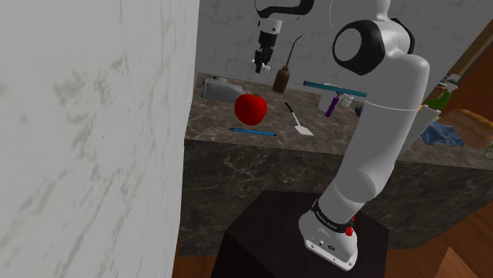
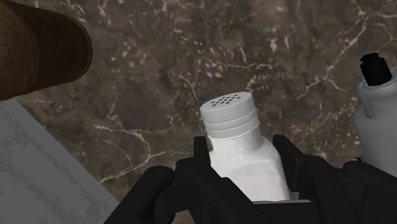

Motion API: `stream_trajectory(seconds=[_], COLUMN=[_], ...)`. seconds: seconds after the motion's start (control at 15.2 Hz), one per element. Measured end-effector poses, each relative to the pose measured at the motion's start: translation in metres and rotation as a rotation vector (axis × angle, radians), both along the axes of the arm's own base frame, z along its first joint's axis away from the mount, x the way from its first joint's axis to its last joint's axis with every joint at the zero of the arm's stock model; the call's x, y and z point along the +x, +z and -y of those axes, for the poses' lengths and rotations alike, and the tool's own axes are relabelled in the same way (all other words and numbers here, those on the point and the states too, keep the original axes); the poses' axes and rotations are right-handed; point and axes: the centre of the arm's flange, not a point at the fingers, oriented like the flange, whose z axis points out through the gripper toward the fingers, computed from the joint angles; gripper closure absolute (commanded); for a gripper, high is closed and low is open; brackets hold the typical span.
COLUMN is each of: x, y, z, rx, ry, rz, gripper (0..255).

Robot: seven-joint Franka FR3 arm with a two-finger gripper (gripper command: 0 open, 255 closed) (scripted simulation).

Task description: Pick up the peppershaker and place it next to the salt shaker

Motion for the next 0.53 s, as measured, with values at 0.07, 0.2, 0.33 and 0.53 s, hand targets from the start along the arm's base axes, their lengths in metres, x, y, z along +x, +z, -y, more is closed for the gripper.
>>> stream_trajectory(seconds=[0.07, 0.2, 0.33, 0.53], x=[0.001, 0.001, 0.000, -0.001], y=[0.005, 0.018, 0.027, 0.043], z=[0.000, -0.002, 0.001, -0.001], rx=[0.000, 0.000, 0.000, 0.000], ry=[0.000, 0.000, 0.000, 0.000], rz=[0.000, 0.000, 0.000, 0.000], gripper=[255, 255, 255, 255])
